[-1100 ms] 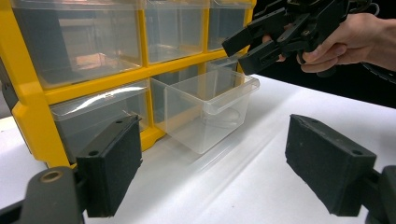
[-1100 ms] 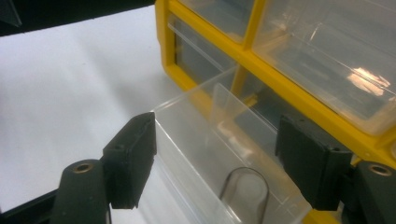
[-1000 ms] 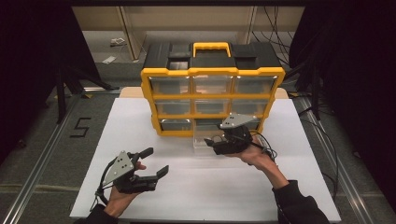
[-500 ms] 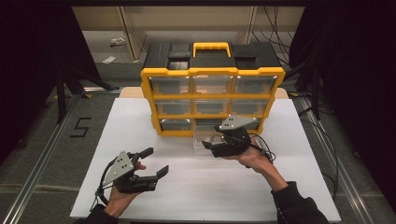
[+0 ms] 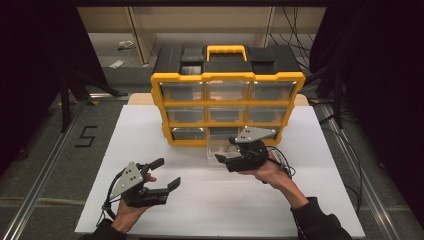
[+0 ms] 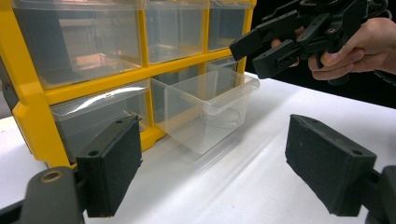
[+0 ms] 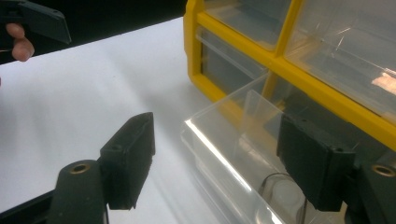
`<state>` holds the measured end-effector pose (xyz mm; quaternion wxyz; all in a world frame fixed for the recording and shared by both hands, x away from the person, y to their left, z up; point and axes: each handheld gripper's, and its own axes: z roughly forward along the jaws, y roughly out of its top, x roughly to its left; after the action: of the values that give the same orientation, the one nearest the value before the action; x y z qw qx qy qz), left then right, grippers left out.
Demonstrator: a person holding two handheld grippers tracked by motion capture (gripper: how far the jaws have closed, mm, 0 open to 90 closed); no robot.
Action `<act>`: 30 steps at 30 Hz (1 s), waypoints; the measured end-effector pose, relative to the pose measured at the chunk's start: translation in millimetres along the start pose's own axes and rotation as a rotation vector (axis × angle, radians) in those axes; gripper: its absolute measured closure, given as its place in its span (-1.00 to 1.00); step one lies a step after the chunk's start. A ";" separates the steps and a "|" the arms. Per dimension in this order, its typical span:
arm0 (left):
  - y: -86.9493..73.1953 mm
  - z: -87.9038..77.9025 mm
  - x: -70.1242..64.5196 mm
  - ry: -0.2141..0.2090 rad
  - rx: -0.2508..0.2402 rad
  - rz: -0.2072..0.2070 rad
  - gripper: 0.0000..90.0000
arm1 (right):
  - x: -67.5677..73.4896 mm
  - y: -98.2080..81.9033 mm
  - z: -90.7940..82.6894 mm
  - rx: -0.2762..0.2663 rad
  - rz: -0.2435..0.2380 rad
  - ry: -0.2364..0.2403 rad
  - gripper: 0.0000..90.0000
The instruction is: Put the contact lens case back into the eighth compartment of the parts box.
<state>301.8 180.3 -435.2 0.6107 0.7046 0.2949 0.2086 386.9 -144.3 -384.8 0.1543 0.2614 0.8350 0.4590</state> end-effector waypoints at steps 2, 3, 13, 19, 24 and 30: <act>0.0 -0.1 0.3 0.000 0.000 -0.001 -0.59 | 1.4 -1.5 -0.7 -0.007 0.002 0.002 -0.36; 0.0 -0.1 0.2 0.000 0.000 -0.002 -0.59 | 1.8 -2.1 -1.0 -0.008 0.003 0.006 -0.36; 0.0 0.0 0.1 0.001 0.001 0.000 -0.59 | 7.1 -6.9 -1.6 -0.018 0.003 0.026 -0.36; -0.1 -0.1 0.3 0.001 0.001 -0.001 -0.59 | 11.1 -9.6 -0.5 -0.027 0.007 0.031 -0.36; 0.0 -0.2 0.1 0.001 0.000 -0.001 -0.59 | 13.3 -13.0 0.2 -0.038 0.013 0.029 -0.36; 0.1 -0.3 0.2 0.001 0.000 -0.001 -0.59 | 14.9 -16.0 -0.6 -0.057 0.021 0.030 -0.36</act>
<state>301.7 180.6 -435.1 0.6109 0.7041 0.2957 0.2086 369.8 -143.2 -398.3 0.1443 0.2585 0.8211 0.4880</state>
